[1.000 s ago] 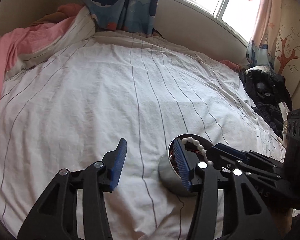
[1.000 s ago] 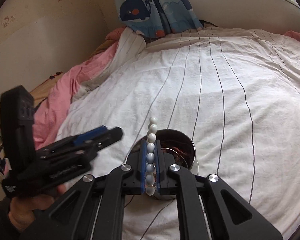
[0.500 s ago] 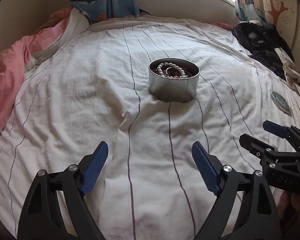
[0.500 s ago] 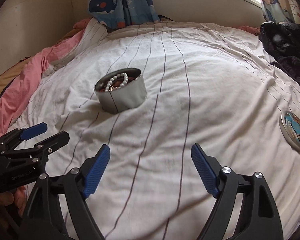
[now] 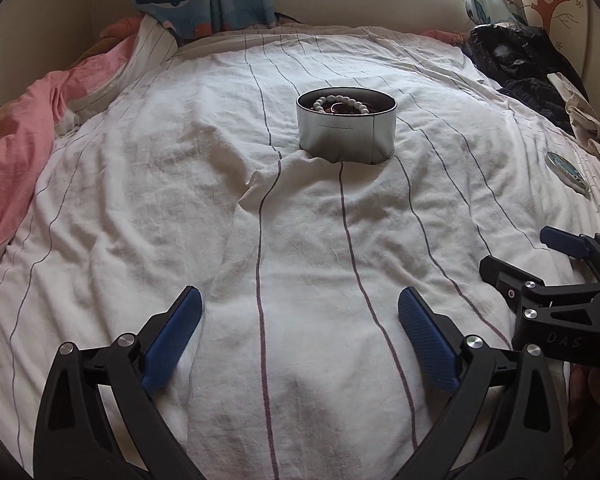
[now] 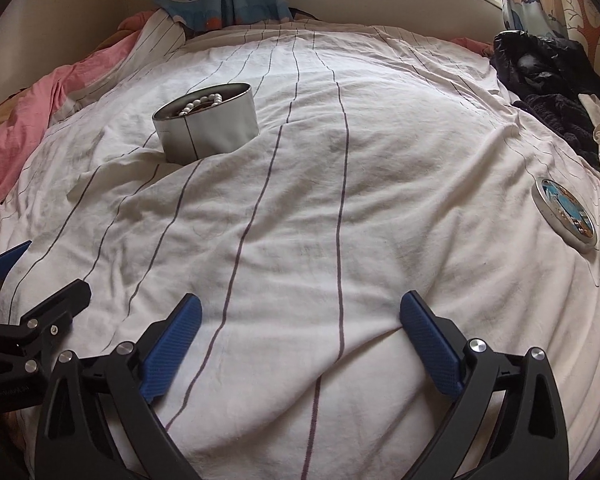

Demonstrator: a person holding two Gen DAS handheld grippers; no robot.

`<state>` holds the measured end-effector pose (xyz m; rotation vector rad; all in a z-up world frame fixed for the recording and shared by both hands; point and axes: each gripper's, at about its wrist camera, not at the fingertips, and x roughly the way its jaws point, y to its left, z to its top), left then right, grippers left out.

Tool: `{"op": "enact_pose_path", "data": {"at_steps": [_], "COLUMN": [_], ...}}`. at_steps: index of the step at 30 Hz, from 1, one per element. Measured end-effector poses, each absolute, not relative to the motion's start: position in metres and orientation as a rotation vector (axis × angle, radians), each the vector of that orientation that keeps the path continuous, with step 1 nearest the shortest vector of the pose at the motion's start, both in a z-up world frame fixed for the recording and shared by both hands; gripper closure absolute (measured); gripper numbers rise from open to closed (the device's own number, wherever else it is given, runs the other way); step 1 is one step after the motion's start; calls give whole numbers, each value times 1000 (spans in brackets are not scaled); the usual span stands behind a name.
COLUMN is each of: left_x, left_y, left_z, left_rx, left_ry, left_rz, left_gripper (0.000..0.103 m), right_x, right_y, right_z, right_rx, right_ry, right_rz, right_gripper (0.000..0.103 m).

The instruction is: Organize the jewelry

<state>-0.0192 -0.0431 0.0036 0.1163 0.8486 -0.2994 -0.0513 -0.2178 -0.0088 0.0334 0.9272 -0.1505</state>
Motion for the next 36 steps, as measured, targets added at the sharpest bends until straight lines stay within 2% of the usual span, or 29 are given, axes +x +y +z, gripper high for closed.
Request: {"op": "enact_pose_path", "data": {"at_steps": [36], "left_x": [-10], "left_y": [-38], "left_z": [0], "left_rx": [47], "left_ry": [878], "left_rz": [-243], "left_gripper": [7], "right_x": [-59], "right_y": [-221], "right_z": [-9], "right_rx": [69], "right_ry": [918], "right_rz": [-162], "right_gripper": [7]}}
